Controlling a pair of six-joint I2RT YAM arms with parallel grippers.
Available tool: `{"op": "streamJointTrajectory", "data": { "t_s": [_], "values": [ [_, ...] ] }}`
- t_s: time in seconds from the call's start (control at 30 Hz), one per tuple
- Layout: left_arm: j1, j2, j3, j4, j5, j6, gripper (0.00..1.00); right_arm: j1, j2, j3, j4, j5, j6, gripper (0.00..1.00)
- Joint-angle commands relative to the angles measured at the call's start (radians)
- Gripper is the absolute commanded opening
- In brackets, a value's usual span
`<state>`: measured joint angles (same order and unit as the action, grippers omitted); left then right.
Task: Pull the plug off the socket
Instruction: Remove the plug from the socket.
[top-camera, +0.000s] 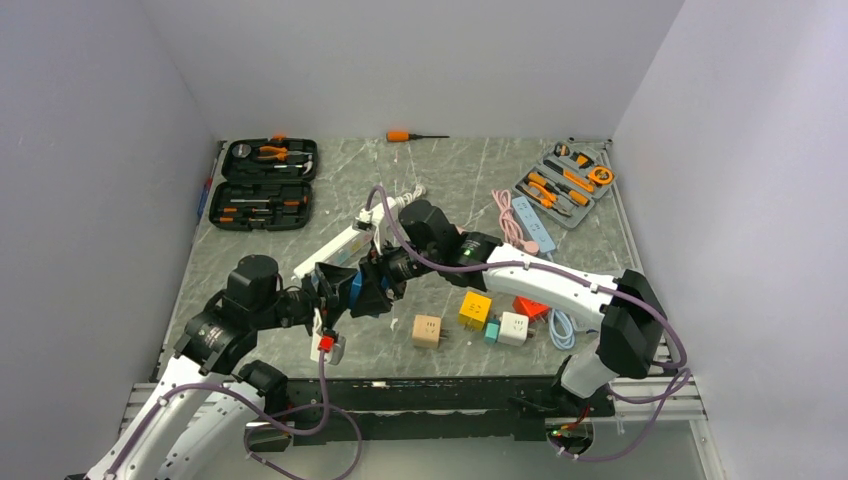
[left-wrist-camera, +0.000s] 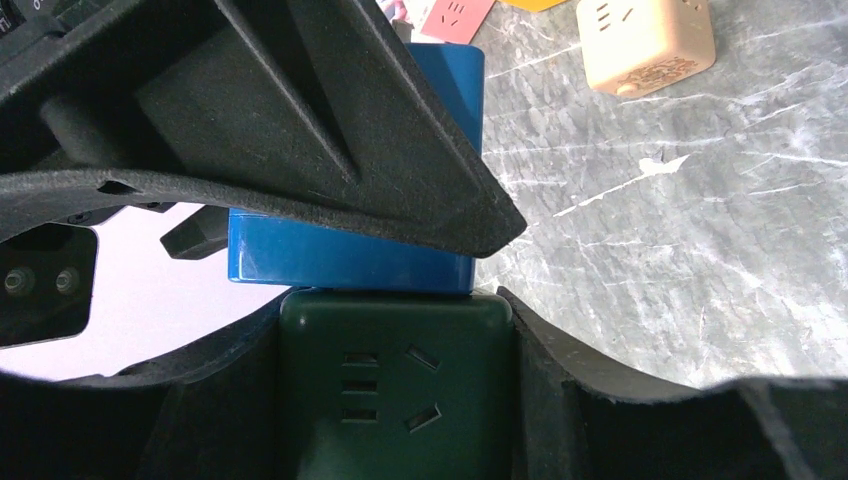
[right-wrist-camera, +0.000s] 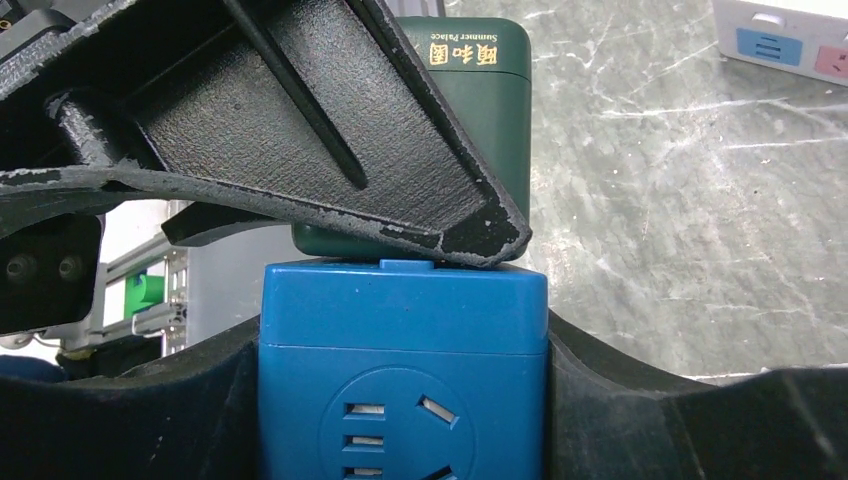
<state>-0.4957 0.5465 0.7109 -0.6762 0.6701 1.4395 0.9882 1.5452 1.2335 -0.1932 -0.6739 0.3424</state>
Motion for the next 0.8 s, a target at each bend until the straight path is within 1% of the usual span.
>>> {"op": "streamJointTrajectory", "data": {
  "t_s": [0.0,0.07,0.13,0.23,0.4,0.5,0.67,0.77],
  "values": [
    [-0.006,-0.014,-0.004,0.016,-0.030,0.096,0.00,0.003,-0.031,0.022,0.004,-0.017,-0.018,0.00],
    [-0.006,-0.007,-0.010,0.007,-0.059,0.107,0.00,0.003,-0.048,0.007,-0.020,0.002,-0.028,0.00],
    [-0.006,0.004,-0.012,0.014,-0.087,0.083,0.00,0.003,-0.071,-0.023,-0.043,0.026,-0.035,0.00],
    [-0.005,0.017,-0.020,-0.021,-0.120,0.137,0.00,0.003,-0.117,-0.071,-0.088,0.076,-0.042,0.00],
    [-0.006,0.025,-0.055,0.018,-0.176,0.150,0.00,0.003,-0.220,-0.137,-0.174,0.149,-0.040,0.00],
    [-0.006,0.041,-0.067,0.033,-0.213,0.145,0.00,0.003,-0.265,-0.148,-0.253,0.179,-0.037,0.00],
    [-0.006,0.051,-0.096,0.067,-0.267,0.166,0.00,0.009,-0.327,-0.190,-0.353,0.191,0.002,0.00],
    [-0.006,0.068,-0.096,0.074,-0.305,0.161,0.00,0.014,-0.387,-0.238,-0.386,0.203,0.060,0.00]
  ]
}}
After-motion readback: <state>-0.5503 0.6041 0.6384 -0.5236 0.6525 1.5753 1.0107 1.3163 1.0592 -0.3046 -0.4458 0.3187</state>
